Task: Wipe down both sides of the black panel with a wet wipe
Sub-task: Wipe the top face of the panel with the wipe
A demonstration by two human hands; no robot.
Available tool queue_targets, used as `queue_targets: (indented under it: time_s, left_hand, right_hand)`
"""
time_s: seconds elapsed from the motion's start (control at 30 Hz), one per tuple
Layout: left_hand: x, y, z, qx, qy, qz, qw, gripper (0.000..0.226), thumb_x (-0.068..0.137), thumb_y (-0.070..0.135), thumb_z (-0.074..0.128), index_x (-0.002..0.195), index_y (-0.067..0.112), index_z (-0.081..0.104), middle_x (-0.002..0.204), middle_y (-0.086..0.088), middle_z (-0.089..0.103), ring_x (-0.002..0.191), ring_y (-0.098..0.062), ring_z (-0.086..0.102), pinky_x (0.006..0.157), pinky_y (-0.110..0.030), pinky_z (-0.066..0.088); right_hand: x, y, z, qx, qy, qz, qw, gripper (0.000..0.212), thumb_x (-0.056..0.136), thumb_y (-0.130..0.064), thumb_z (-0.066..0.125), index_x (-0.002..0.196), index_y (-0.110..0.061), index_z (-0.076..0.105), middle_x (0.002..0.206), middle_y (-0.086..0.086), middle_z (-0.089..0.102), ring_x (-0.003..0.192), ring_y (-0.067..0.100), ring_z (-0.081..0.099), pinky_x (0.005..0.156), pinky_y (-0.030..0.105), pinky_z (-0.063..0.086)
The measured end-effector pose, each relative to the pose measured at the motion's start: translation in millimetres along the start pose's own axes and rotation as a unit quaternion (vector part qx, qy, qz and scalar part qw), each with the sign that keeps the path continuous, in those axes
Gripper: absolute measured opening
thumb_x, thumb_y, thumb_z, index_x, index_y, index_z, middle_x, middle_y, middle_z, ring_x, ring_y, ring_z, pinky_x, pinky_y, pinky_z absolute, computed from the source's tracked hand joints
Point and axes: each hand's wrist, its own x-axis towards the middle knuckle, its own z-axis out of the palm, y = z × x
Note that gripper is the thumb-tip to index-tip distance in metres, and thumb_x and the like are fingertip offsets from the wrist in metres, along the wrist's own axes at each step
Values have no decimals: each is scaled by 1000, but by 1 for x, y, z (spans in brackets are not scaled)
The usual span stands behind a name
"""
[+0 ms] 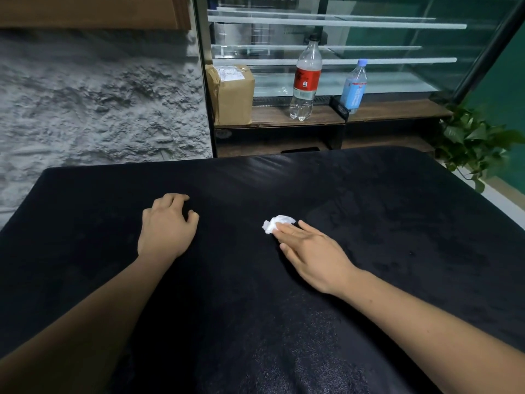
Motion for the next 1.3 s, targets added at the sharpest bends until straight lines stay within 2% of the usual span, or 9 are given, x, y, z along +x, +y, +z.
queue_targets:
  time_s: [0.33, 0.47, 0.53, 0.63, 0.73, 0.83, 0.9, 1.17, 1.3]
  left_hand:
    - [0, 0, -1, 4, -4, -1, 1000, 47, 102, 44, 43, 141, 23, 57, 145, 2, 54, 134, -23, 48, 113, -49, 37]
    - [-1, 1, -1, 4, -7, -2, 1000, 47, 102, 45, 42, 141, 24, 56, 145, 3, 53, 134, -23, 47, 114, -48, 36]
    - [-1, 1, -2, 4, -8, -1, 1000, 47, 102, 45, 42, 142, 24, 56, 146, 3, 53, 135, -23, 47, 114, -48, 36]
    - [-1, 1, -2, 3, -9, -2, 1000, 47, 102, 44, 42, 142, 23, 56, 146, 3, 53, 135, -23, 47, 114, -48, 36]
    - [0, 1, -2, 2, -9, -2, 1000, 46, 102, 44, 42, 142, 23, 56, 146, 2, 53, 135, -23, 46, 113, -48, 35]
    - [1, 1, -2, 4, -11, -2, 1000, 47, 102, 44, 42, 142, 23, 56, 146, 3, 53, 135, -23, 46, 113, -48, 35]
    - [1, 1, -2, 7, -12, -4, 1000, 48, 102, 45, 41, 143, 23, 55, 146, 3, 53, 135, -23, 46, 114, -47, 35]
    - [-1, 2, -4, 7, -15, -4, 1000, 48, 103, 44, 41, 143, 22, 55, 147, 1, 52, 135, -24, 46, 114, -48, 35]
    - [-1, 3, -4, 10, -17, -4, 1000, 48, 103, 44, 42, 144, 22, 55, 147, 1, 52, 136, -24, 45, 114, -48, 35]
  right_hand:
    - [-17, 69, -28, -2, 9, 114, 993, 47, 113, -33, 28, 160, -35, 38, 168, -20, 31, 153, 0, 30, 130, 31, 13]
    - [-22, 82, -29, 0, 19, 142, 990, 47, 114, -33, 28, 159, -36, 39, 167, -22, 31, 151, 3, 32, 129, 27, 12]
    - [-22, 81, -26, -1, 41, 142, 989, 43, 114, -30, 31, 155, -37, 43, 161, -24, 39, 143, 2, 37, 125, 21, 13]
    - [-22, 76, -18, -9, 76, 151, 985, 36, 113, -29, 37, 146, -34, 51, 151, -21, 46, 136, 8, 27, 109, 20, 23]
    - [-22, 67, -15, -6, 79, 132, 988, 35, 113, -30, 37, 144, -34, 51, 148, -20, 46, 134, 8, 27, 108, 21, 24]
    - [-23, 52, -11, -4, 56, 85, 995, 38, 112, -32, 34, 147, -32, 49, 152, -18, 49, 138, 7, 43, 120, 18, 17]
    - [-26, 39, -8, 2, 48, 64, 997, 38, 113, -32, 34, 148, -31, 48, 153, -15, 50, 141, 8, 46, 122, 17, 12]
    - [-42, -17, 6, 21, 9, 5, 1000, 49, 113, -40, 28, 159, -29, 40, 166, -13, 36, 156, -3, 19, 130, 25, 9]
    - [-47, -29, 9, 27, -10, 3, 1000, 51, 114, -42, 26, 162, -29, 37, 169, -14, 28, 156, -5, 13, 130, 28, 10]
